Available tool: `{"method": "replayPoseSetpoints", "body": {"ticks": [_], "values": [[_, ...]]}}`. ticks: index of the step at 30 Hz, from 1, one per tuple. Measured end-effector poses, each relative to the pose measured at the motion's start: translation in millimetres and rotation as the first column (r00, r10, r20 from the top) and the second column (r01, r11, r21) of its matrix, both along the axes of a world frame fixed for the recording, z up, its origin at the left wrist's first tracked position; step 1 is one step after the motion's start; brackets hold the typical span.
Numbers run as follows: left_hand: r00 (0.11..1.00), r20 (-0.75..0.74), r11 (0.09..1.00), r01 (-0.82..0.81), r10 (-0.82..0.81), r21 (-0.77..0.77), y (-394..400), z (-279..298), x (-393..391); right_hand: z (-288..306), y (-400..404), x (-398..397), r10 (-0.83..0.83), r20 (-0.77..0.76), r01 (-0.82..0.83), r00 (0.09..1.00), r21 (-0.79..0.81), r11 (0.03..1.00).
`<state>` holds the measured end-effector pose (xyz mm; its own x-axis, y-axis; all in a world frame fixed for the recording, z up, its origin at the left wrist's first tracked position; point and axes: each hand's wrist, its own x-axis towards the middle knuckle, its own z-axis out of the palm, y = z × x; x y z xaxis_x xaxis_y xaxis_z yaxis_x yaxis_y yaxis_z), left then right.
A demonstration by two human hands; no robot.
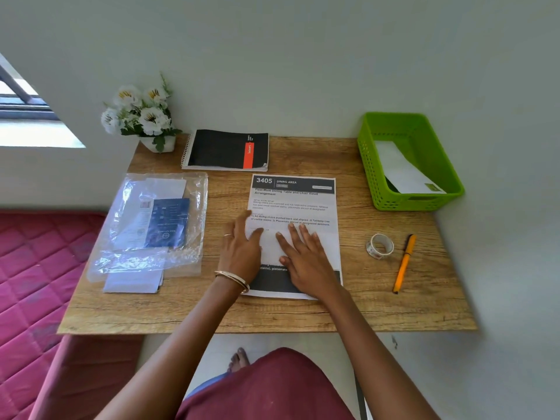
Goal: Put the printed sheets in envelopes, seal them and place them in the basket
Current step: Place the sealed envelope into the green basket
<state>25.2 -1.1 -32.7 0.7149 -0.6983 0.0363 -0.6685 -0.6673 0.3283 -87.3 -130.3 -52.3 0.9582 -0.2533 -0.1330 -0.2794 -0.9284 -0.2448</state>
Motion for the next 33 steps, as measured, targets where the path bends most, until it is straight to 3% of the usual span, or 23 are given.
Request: {"method": "replayPoseSetpoints", "body": {"ticks": [2, 4, 7, 15, 22, 25, 28, 33], "values": [[0.983, 0.046, 0.982, 0.177, -0.180, 0.069, 2.5, -7.1, -2.3, -3.5, 0.8, 0.3, 0.001, -0.008, -0.002, 1.000, -0.025, 1.000], [0.969, 0.002, 0.963, 0.243, -0.245, 0.118, 6.5, -14.4, -3.5, -5.2, 1.7, 0.1, 0.008, -0.018, -0.009, 1.000, -0.050, 0.999], [0.972, -0.080, 0.965, 0.228, -0.219, 0.129, 11.3, -20.6, -1.6, -7.3, -1.8, -2.1, 0.012, -0.036, -0.014, 0.999, -0.064, 0.998], [0.975, -0.087, 0.971, 0.215, -0.206, 0.105, 12.1, -24.0, -1.4, -1.8, -29.5, -37.7, -0.230, -0.090, 0.220, 0.969, -0.112, 0.969], [0.976, -0.103, 0.974, 0.201, -0.191, 0.101, 11.8, -26.5, -3.7, 11.7, -23.6, -30.9, -0.312, -0.184, 0.276, 0.932, -0.194, 0.941], [0.978, -0.088, 0.973, 0.201, -0.191, 0.117, 12.0, -25.3, -4.7, 19.8, -14.8, -19.7, -0.239, -0.166, 0.208, 0.957, -0.186, 0.960], [0.979, -0.068, 0.973, 0.198, -0.191, 0.123, 12.1, -26.0, -6.9, 13.9, -3.7, -19.0, -0.088, -0.103, 0.085, 0.991, -0.035, 0.996], [0.981, -0.053, 0.971, 0.191, -0.186, 0.140, 11.9, -23.2, -7.1, 5.7, -9.8, -23.5, -0.054, -0.046, 0.057, 0.997, 0.067, 0.996]]}}
